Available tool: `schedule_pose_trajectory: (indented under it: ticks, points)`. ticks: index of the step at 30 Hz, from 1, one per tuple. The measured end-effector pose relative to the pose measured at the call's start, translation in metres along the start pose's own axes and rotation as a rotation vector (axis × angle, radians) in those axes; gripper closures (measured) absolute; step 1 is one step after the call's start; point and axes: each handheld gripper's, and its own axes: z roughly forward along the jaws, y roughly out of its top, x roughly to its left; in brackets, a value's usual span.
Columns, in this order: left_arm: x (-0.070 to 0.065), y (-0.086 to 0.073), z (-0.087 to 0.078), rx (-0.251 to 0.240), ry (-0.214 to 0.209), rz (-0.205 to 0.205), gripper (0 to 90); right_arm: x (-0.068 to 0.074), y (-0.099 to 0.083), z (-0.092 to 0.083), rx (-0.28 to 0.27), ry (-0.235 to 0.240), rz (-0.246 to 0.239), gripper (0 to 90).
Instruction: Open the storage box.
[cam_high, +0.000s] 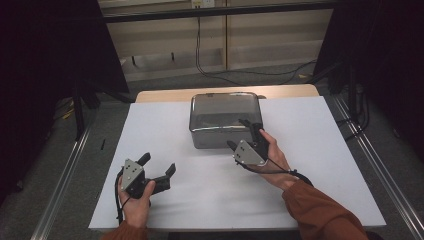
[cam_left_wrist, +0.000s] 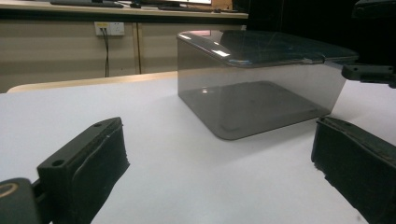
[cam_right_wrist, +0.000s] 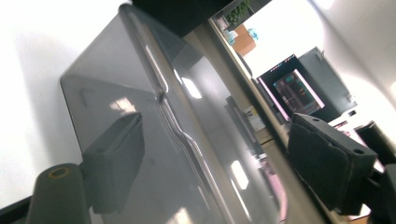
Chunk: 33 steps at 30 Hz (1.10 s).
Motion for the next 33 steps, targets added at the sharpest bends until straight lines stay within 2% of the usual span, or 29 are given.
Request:
schedule_pose_trajectory:
  ticks: [1,2,6,7,8,9,12,16,17,22,27,33]
  points:
    - [0.0,0.0,0.0,0.006,-0.002,0.004,3.0,0.0,0.0,0.0,0.0,0.0,0.0,19.7]
    - [-0.001,0.0,0.002,0.016,-0.002,0.013,2.9,0.004,0.003,0.003,0.007,0.01,-0.06,23.7]
    - [-0.003,0.0,0.004,0.017,-0.011,0.012,2.8,0.012,0.008,0.01,0.022,0.025,-0.153,31.0]
    - [-0.003,-0.001,0.004,0.021,-0.011,0.015,2.8,0.012,0.008,0.01,0.022,0.025,-0.153,31.0]
    - [-0.003,-0.001,0.004,0.024,-0.014,0.013,2.8,0.014,0.009,0.011,0.024,0.018,-0.175,32.1]
    - [-0.002,-0.001,0.004,0.02,-0.007,0.01,2.7,0.016,0.011,0.012,0.03,0.016,-0.203,37.0]
    - [0.0,-0.001,0.004,0.024,0.024,-0.013,1.9,0.019,0.011,0.013,0.042,0.003,-0.248,42.2]
    - [0.001,-0.001,0.005,0.032,0.023,-0.021,2.5,0.021,0.009,0.014,0.063,0.002,-0.286,45.9]
    - [0.0,-0.001,0.005,0.034,0.013,-0.02,2.6,0.023,0.008,0.015,0.077,0.002,-0.313,50.1]
    - [0.0,0.0,0.005,0.034,-0.006,-0.012,2.8,0.024,0.007,0.017,0.092,0.005,-0.34,63.5]
    - [0.0,0.0,0.005,0.04,-0.025,-0.009,4.1,0.027,0.006,0.017,0.102,-0.004,-0.364,66.8]
    - [0.0,0.001,0.006,0.048,-0.051,0.002,5.7,0.027,0.007,0.017,0.101,-0.026,-0.377,76.2]
